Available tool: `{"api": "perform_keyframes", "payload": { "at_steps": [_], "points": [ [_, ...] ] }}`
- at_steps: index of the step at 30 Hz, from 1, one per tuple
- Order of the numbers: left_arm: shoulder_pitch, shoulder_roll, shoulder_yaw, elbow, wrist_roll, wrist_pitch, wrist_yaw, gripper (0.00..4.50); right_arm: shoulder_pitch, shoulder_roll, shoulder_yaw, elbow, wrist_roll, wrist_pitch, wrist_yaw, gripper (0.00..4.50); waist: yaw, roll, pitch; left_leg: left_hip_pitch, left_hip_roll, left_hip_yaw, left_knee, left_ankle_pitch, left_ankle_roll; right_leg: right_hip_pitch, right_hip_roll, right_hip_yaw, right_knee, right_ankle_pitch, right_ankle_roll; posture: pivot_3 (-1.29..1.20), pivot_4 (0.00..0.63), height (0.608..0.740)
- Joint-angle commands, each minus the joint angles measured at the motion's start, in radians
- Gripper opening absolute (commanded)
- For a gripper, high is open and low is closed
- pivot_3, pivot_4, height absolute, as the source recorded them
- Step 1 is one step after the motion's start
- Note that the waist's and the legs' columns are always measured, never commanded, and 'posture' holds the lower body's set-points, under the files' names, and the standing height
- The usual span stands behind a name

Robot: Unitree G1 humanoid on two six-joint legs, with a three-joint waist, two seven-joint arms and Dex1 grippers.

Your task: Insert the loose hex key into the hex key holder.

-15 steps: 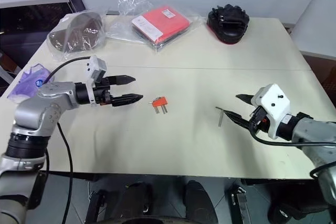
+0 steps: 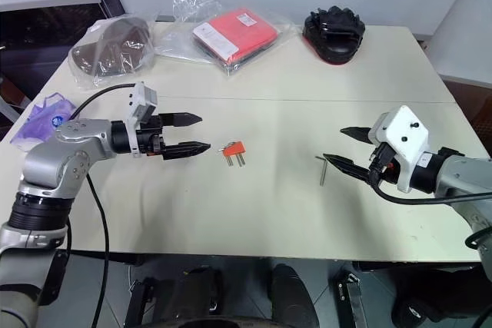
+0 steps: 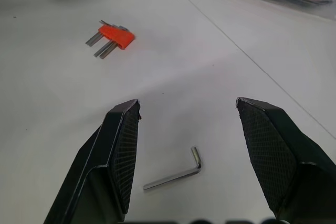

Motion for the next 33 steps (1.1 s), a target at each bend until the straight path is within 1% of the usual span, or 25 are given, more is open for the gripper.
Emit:
{"api": "perform_keyframes", "payload": {
  "at_steps": [1,14,17,19,25,29,33],
  "points": [
    [-0.022,0.001,0.030,-0.010,-0.013,-0.001,0.007,4.47,-0.019,-0.011,-0.010,-0.014,0.002,-0.003,-0.002,3.05,0.000,0.000,0.000,0.000,0.000,0.000,0.000,0.000,0.000,0.000,0.000,0.000,0.000,0.000,0.000,0.00,0.150,0.740],
    [-0.012,-0.002,0.038,-0.014,-0.008,-0.012,0.030,4.47,-0.055,-0.007,0.028,-0.003,-0.008,-0.007,-0.008,3.05,0.000,0.000,0.000,0.000,0.000,0.000,0.000,0.000,0.000,0.000,0.000,0.000,0.000,0.000,0.000,0.00,0.150,0.740],
    [-0.010,-0.004,0.042,-0.007,-0.004,-0.018,0.041,4.47,-0.088,0.000,0.071,0.012,-0.042,-0.019,-0.035,3.05,0.000,0.000,0.000,0.000,0.000,0.000,0.000,0.000,0.000,0.000,0.000,0.000,0.000,0.000,0.000,0.00,0.150,0.740],
    [0.000,-0.009,0.044,0.001,-0.003,-0.020,0.051,4.47,-0.125,0.013,0.143,0.041,-0.114,-0.052,-0.073,3.05,-0.002,0.000,0.000,0.000,0.000,0.000,0.000,0.000,0.000,0.000,0.000,0.000,0.000,0.000,0.000,0.00,0.150,0.740],
    [0.040,-0.015,0.036,0.019,0.019,-0.039,0.061,4.47,-0.251,0.161,0.355,0.160,-0.269,-0.124,-0.184,3.05,-0.005,0.000,0.000,0.000,0.000,0.000,0.000,0.000,0.000,-0.002,0.000,0.000,0.001,0.000,0.000,0.00,0.150,0.740],
    [0.062,-0.012,0.039,0.009,0.024,-0.038,0.066,4.47,-0.368,0.307,0.516,0.321,-0.387,-0.194,-0.233,3.05,-0.006,0.000,0.000,-0.001,0.000,0.000,0.000,0.000,0.000,-0.003,0.000,0.001,0.001,0.000,0.000,0.00,0.150,0.740],
    [0.088,-0.003,0.044,-0.011,0.021,-0.035,0.066,4.47,-0.438,0.411,0.600,0.476,-0.470,-0.263,-0.254,3.05,-0.004,0.000,0.000,-0.001,0.000,0.000,0.000,0.000,0.000,-0.003,0.000,0.001,0.002,0.000,0.000,0.00,0.150,0.740]
  ]
}}
